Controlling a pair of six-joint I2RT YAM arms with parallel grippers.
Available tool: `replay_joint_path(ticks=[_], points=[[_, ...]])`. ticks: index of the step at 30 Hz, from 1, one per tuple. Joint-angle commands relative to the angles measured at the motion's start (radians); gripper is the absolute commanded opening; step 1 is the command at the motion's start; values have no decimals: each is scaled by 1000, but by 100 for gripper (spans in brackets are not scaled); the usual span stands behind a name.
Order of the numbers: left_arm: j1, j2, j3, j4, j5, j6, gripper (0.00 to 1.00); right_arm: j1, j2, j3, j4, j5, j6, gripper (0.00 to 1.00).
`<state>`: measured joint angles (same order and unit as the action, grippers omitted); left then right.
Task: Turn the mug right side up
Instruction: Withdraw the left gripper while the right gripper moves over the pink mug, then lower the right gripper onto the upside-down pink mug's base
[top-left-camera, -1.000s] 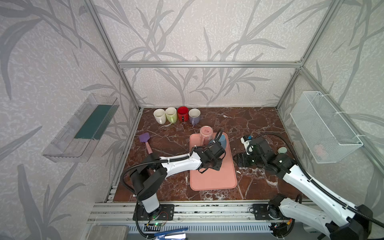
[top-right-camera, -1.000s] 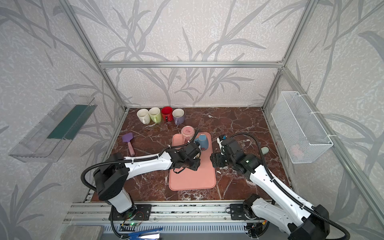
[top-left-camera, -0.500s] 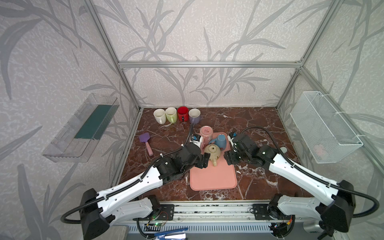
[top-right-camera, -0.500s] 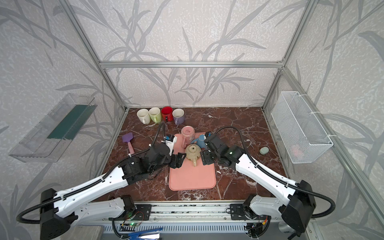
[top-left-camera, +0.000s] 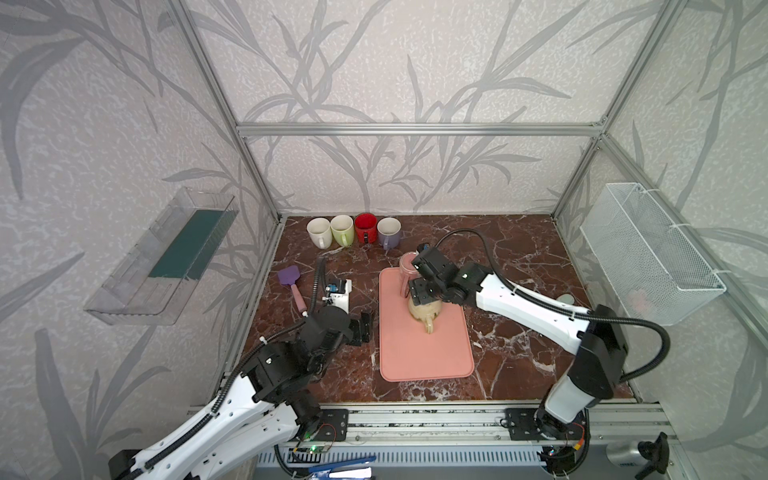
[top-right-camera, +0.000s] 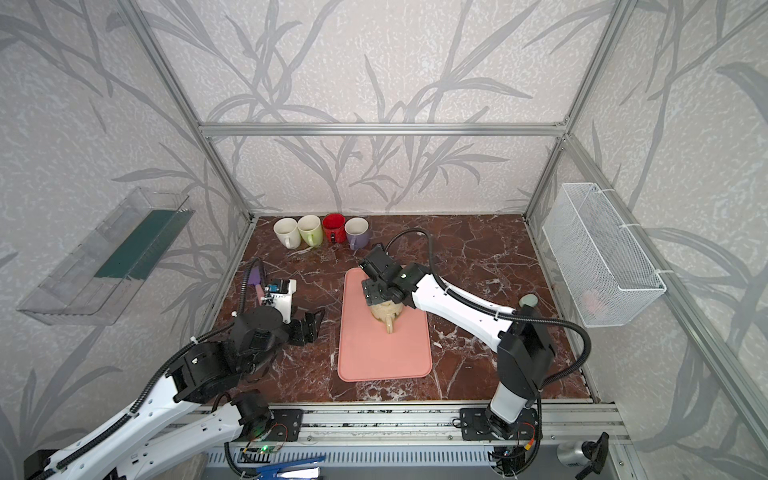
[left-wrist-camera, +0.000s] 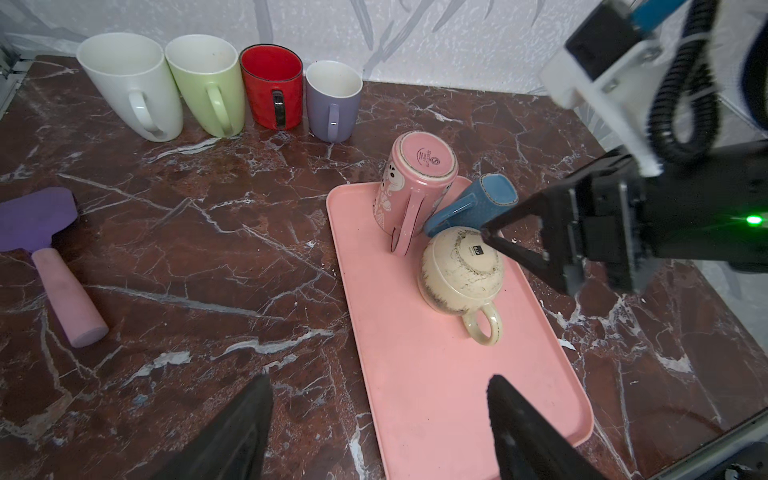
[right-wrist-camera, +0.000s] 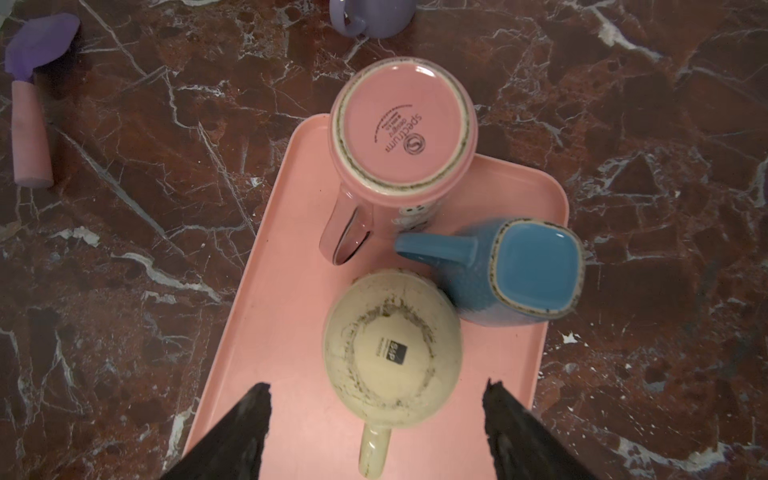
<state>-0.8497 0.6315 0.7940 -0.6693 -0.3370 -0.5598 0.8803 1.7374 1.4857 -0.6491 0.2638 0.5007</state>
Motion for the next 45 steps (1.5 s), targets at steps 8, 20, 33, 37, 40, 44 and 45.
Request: replay_joint_path(ticks=[8,20,33,37,40,44,45], points=[[5,-81,58,-191,-35,18,82,16,244,227,-59,27,203,80],[5,-186,44,-200,-21,45,82,8,404,384,-126,60,291,75],[5,-282,36,-194,-16,47,82,6,527,538,-266,150,468,74],[5,-282,37,-191,-5,52,82,6,547,547,-279,174,527,70],[5,-287,37,-190,0,53,82,6,554,545,-282,190,559,68],[5,-300,37,-190,3,53,82,5,565,546,-281,205,575,67],[5,-305,37,-190,1,52,82,4,566,549,-281,207,576,66]])
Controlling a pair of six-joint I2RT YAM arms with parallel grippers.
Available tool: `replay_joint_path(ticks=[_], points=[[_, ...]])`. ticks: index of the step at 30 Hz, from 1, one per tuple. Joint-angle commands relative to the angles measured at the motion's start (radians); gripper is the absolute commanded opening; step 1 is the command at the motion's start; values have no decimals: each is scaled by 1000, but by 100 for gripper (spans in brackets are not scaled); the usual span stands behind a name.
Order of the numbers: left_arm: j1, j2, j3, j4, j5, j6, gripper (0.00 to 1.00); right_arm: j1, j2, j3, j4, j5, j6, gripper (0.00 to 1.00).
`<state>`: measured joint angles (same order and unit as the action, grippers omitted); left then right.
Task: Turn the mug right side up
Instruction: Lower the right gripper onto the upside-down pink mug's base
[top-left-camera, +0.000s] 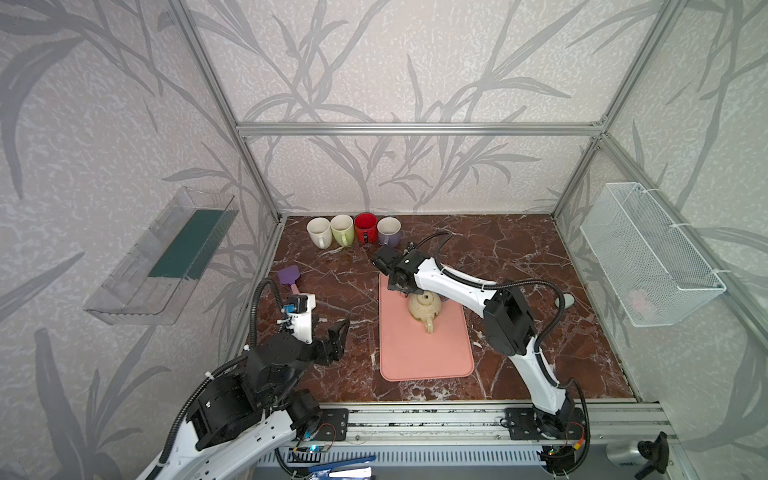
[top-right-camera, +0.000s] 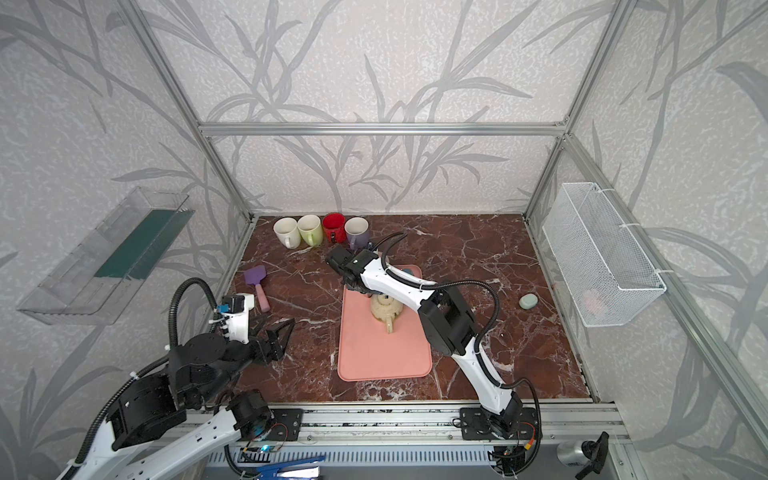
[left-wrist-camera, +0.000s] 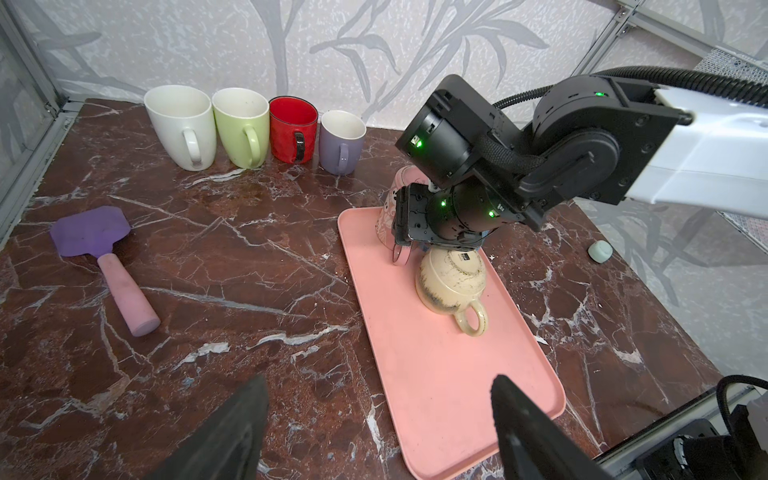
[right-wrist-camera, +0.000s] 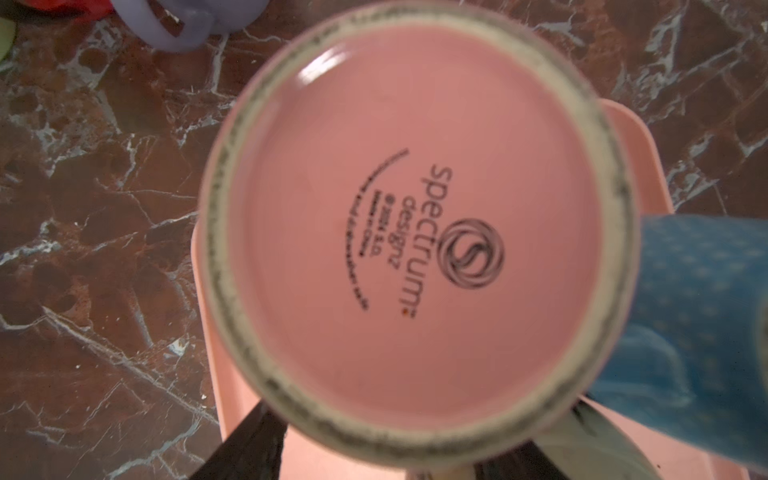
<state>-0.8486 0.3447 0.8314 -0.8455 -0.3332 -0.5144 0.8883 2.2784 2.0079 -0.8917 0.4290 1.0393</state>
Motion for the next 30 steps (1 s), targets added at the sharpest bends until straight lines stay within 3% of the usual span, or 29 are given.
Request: replay_joint_path(ticks=[1,11,30], points=[[3,-24,-3,-13,-5,6,82,-3,31,31,-39,41,38,66],[3,-38,-4,-12,-1,6,82,-11,82,101,-68,41,27,59],[3,-37,-9,-3,10,11,82,-13,92,89,-66,31,-17,32]])
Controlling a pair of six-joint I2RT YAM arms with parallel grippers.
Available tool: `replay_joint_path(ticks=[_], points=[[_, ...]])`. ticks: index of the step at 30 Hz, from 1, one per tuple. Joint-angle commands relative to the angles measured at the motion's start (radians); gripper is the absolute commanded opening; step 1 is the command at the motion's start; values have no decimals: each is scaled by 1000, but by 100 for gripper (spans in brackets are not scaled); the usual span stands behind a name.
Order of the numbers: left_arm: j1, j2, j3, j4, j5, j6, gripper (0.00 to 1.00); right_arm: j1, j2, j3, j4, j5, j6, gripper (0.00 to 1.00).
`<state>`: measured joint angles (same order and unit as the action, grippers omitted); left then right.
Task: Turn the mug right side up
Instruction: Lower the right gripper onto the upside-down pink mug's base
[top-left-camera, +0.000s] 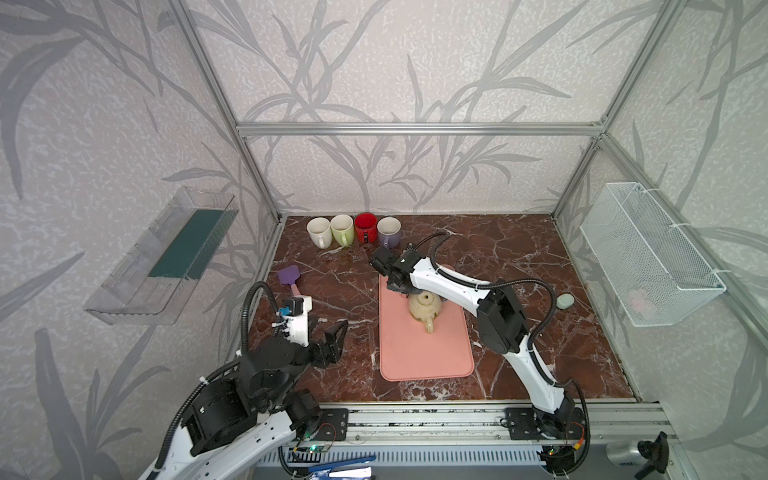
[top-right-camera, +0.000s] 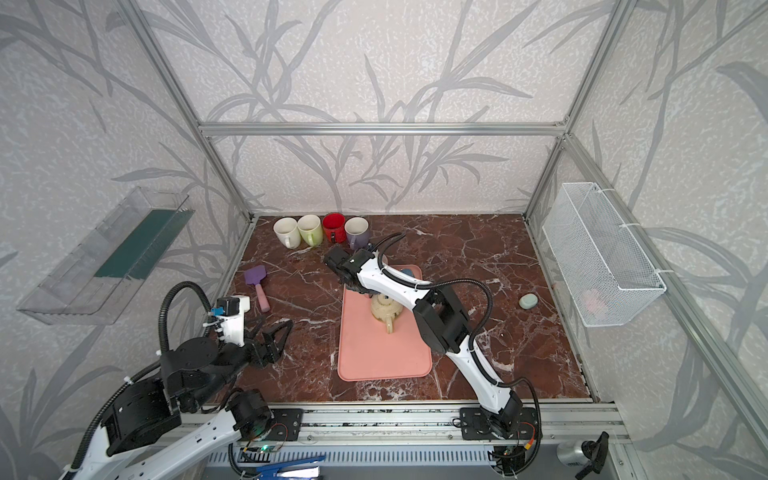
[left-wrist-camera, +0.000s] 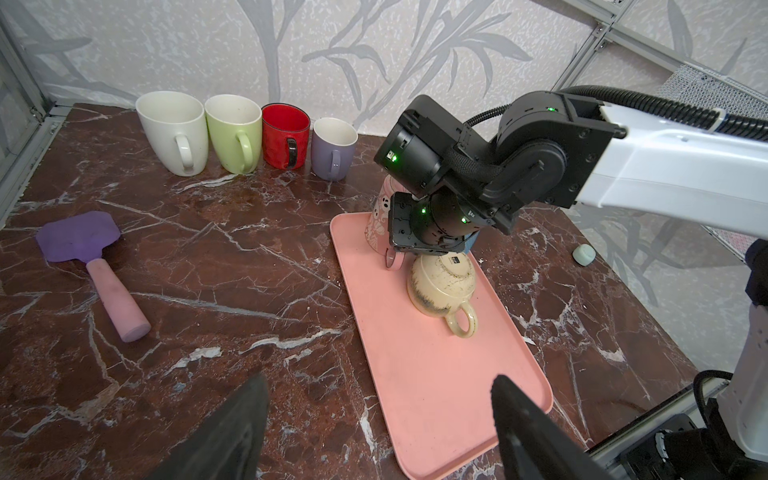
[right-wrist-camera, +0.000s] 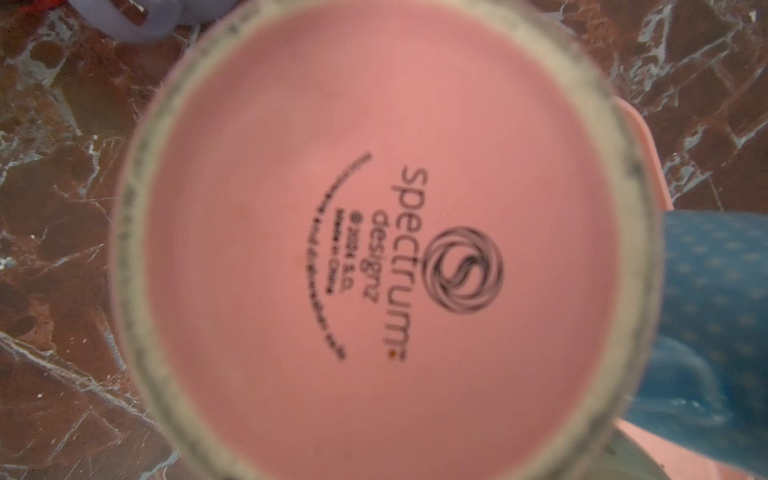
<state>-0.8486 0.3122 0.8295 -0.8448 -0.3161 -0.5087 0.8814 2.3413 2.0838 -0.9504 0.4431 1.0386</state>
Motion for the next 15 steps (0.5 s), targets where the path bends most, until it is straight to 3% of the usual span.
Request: replay_joint_path(ticks=[1,11,15], points=[[3,-5,-6,-4,-8,6,82,-6,29,13,-4,16,-19,32],[3,1,-6,-7,-15,6,82,-11,29,1,14,-14,-46,10],[3,1,-6,-10,-25,3,82,-18,23,-13,13,-32,-55,7]])
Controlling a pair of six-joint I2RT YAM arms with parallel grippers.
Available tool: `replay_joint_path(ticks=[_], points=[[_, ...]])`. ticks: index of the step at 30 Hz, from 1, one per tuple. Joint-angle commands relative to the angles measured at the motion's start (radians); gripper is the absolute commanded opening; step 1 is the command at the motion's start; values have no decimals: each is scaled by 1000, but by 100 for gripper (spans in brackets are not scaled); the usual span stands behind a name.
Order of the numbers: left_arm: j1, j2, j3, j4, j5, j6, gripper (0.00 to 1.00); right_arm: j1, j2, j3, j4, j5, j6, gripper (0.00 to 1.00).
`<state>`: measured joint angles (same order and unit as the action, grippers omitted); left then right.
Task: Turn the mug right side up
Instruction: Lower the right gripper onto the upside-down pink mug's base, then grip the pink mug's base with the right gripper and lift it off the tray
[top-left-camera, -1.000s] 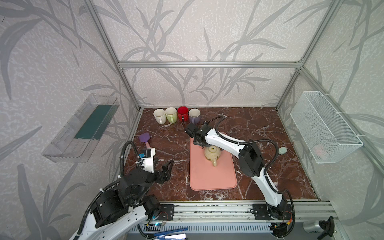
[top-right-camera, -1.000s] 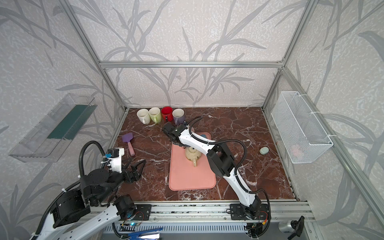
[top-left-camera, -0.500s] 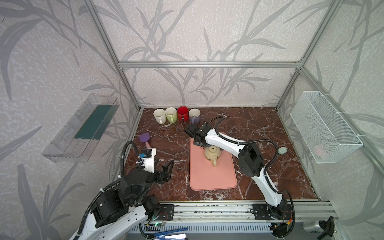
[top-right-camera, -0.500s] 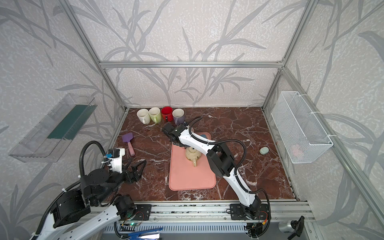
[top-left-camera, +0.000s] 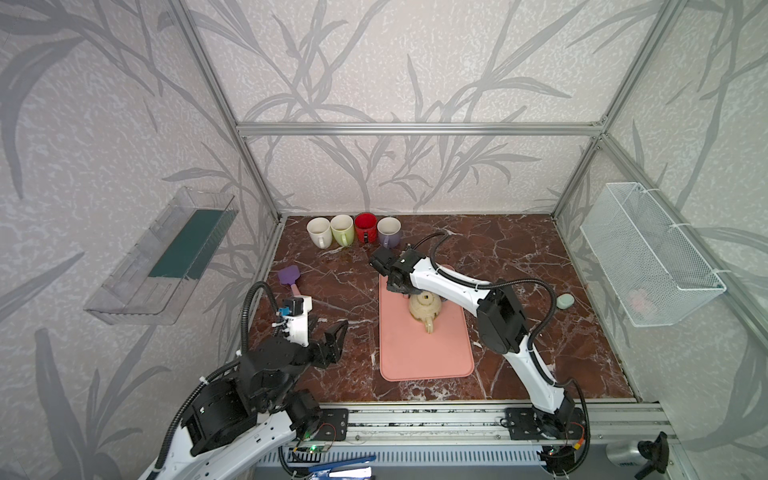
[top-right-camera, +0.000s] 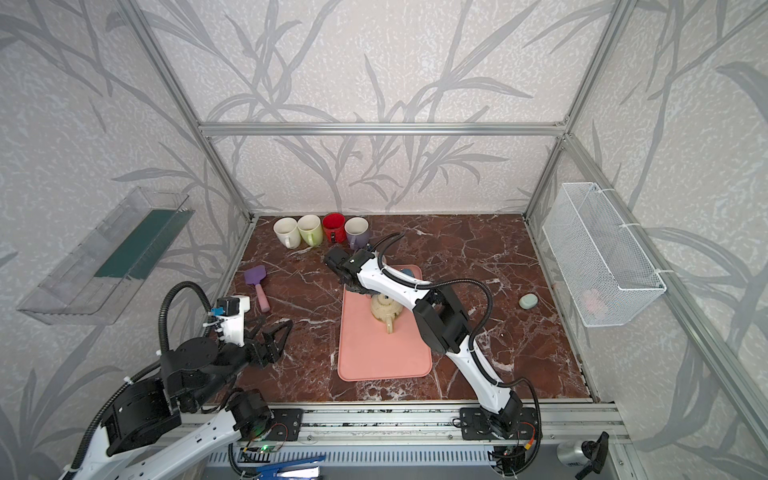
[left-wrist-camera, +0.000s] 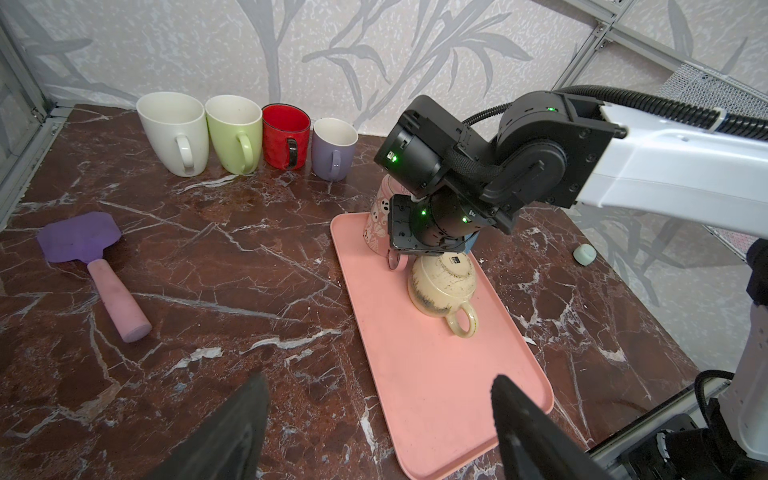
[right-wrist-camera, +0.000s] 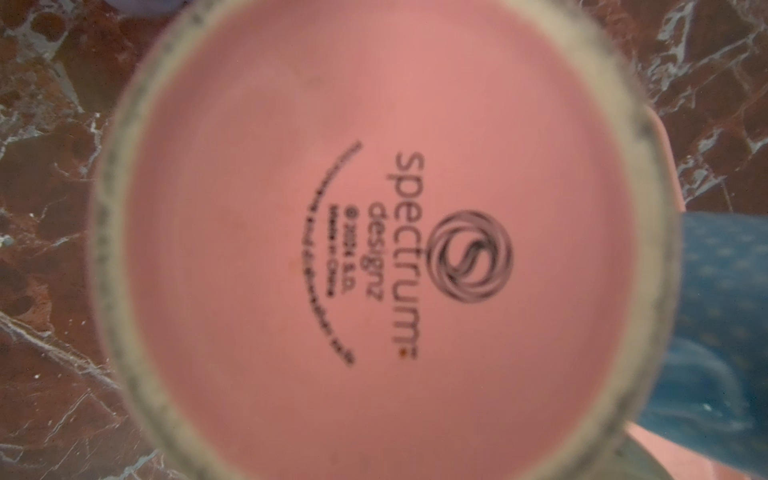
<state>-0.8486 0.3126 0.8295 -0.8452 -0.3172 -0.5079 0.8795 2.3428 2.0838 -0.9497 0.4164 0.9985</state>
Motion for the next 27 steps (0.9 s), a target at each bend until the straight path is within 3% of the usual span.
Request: replay_joint_path(ticks=[1,5,27], points=[[3,0,-6,-9,-27,2,82,-17,19,-17,14,-6,-20,6],[3,5,-7,-12,-34,0,82,-19,-1,-25,22,-11,-61,0],[5,50,-2,-35,-121,-10,82,-14,-142,-219,261,-254,-432,0]])
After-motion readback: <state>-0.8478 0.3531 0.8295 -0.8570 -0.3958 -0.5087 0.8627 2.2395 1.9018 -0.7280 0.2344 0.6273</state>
